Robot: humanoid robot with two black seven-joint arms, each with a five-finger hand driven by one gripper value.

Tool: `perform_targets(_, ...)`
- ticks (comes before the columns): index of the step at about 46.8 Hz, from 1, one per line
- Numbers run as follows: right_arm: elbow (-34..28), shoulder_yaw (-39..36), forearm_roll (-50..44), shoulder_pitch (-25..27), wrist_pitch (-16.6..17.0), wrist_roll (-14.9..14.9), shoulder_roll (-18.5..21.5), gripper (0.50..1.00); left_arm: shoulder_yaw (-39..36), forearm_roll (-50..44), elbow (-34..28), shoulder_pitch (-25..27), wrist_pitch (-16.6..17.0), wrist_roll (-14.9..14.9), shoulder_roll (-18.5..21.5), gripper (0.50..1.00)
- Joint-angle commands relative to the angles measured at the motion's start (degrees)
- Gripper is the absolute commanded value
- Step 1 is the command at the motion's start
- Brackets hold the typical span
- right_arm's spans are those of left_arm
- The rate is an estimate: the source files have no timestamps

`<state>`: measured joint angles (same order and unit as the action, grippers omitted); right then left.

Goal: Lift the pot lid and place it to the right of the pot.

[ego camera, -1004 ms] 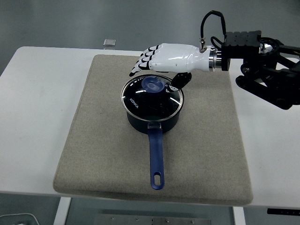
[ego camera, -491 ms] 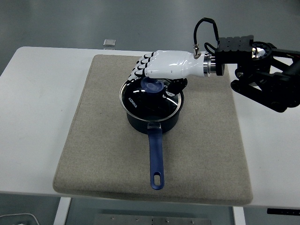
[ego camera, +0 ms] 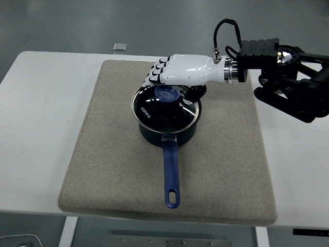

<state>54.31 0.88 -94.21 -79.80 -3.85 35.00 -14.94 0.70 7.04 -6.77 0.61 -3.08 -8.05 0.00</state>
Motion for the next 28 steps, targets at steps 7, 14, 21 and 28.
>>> perform_targets(7, -0.61, 0.00, 0.00, 0.09, -0.02, 0.00, 0.00, 0.889, 0.00, -0.01, 0.00, 0.00, 0.00, -0.03, 0.00, 1.000)
perform_targets(14, -0.61, 0.17, 0.00, 0.09, -0.11, 0.00, 0.00, 0.887, 0.00, -0.01, 0.00, 0.00, 0.00, -0.03, 0.00, 1.000)
perform_targets(21, -0.61, 0.17, 0.00, 0.26, -0.20, 0.00, 0.09, 0.879, 0.00, -0.01, 0.00, 0.00, 0.00, 0.05, 0.00, 1.000)
perform_targets(28, -0.61, 0.17, 0.00, 0.61, -0.20, 0.00, 0.00, 0.872, 0.00, -0.01, 0.00, 0.00, 0.00, 0.05, 0.00, 1.000)
